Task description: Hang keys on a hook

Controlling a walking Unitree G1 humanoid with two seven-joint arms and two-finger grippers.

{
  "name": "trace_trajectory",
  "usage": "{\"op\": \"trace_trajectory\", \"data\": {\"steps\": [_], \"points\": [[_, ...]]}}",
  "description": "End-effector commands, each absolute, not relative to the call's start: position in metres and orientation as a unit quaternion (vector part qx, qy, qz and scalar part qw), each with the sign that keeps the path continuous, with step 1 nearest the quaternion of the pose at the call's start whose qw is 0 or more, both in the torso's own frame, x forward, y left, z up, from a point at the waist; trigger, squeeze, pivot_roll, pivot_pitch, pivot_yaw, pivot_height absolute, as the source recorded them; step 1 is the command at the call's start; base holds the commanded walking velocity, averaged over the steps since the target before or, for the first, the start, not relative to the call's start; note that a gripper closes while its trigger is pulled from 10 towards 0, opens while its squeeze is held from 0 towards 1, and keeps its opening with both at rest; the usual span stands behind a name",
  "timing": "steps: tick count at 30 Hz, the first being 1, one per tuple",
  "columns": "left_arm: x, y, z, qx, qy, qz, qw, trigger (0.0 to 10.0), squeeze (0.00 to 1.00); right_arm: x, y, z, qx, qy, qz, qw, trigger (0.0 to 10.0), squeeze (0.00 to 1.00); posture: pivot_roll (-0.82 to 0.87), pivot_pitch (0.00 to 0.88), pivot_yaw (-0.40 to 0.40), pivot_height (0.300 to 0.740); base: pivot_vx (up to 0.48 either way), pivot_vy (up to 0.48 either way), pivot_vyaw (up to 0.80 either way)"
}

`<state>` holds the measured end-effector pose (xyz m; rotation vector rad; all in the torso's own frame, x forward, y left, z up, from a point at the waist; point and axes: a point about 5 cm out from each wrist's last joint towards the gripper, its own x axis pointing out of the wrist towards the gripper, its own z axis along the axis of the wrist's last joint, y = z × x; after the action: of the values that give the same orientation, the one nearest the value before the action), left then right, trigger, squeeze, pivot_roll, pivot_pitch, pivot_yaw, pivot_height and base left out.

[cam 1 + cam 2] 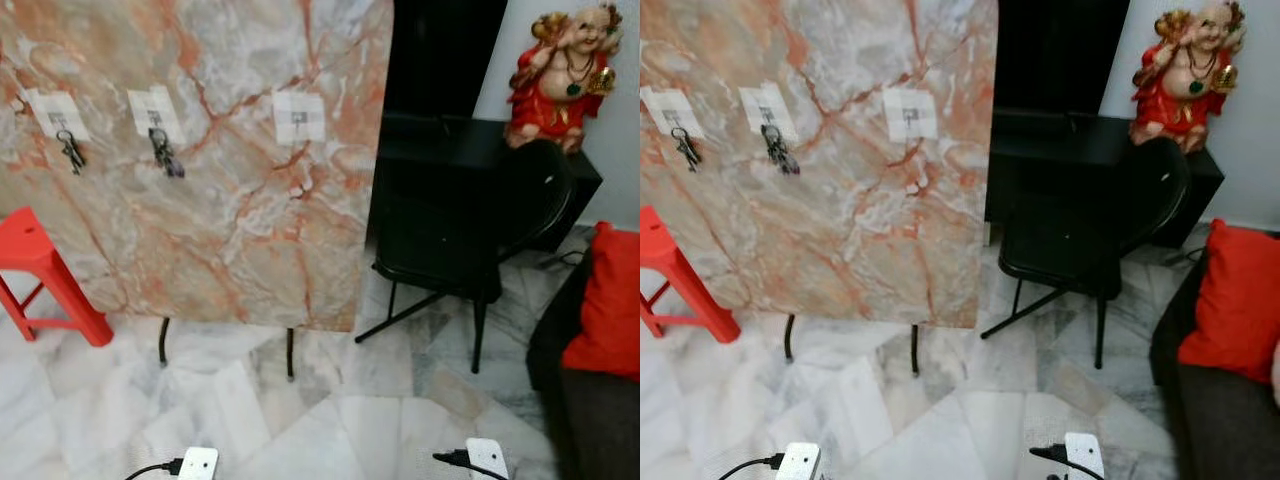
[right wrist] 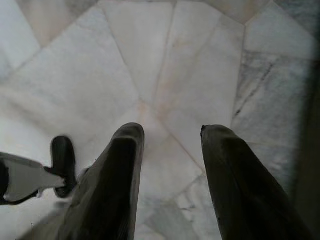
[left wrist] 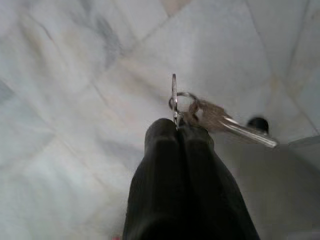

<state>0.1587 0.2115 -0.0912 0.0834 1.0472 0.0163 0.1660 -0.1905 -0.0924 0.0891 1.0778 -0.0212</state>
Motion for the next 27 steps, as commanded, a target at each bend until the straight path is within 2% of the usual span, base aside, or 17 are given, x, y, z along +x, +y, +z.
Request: {"op": "trace_trajectory", "data": {"steps": [1,4,12,20,23,24,27], "points": [[0.162,0.209,-0.090,0.043,0.495,0.001,0.868,10.0,0.00,0.169,-0.194,-0.091,0.038,0.510,-0.015,0.859,10.0,0.00,0.02,0.000,-0.032,0.740,0.000,-0.382,0.00],[0.163,0.208,-0.090,0.042,0.495,0.000,0.868,10.0,0.00,0.171,-0.194,-0.090,0.038,0.508,-0.015,0.860,10.0,0.00,0.02,0.000,-0.033,0.740,0.000,-0.380,0.00],[0.177,0.215,-0.082,0.051,0.459,0.027,0.886,10.0,0.00,0.173,-0.196,-0.089,0.033,0.506,-0.014,0.862,10.0,0.00,0.02,0.000,-0.037,0.740,0.000,0.000,0.00],[0.236,0.226,-0.038,0.086,0.306,0.029,0.948,10.0,0.00,0.174,-0.198,-0.088,0.027,0.506,-0.015,0.862,10.0,0.00,0.01,0.000,-0.034,0.740,0.000,0.000,0.00],[0.243,0.227,-0.030,0.087,0.279,0.026,0.956,10.0,0.00,0.175,-0.198,-0.088,0.026,0.506,-0.015,0.862,10.0,0.00,0.01,0.000,-0.033,0.740,0.000,0.000,0.00],[0.256,0.227,-0.012,0.086,0.216,0.029,0.972,10.0,0.00,0.176,-0.198,-0.087,0.025,0.505,-0.015,0.863,10.0,0.00,0.01,0.000,-0.035,0.740,0.000,0.000,0.00],[0.267,0.228,0.014,0.079,0.131,0.043,0.987,10.0,0.00,0.177,-0.197,-0.087,0.025,0.503,-0.013,0.864,10.0,0.00,0.02,0.000,-0.039,0.740,0.000,0.000,0.00]]}}
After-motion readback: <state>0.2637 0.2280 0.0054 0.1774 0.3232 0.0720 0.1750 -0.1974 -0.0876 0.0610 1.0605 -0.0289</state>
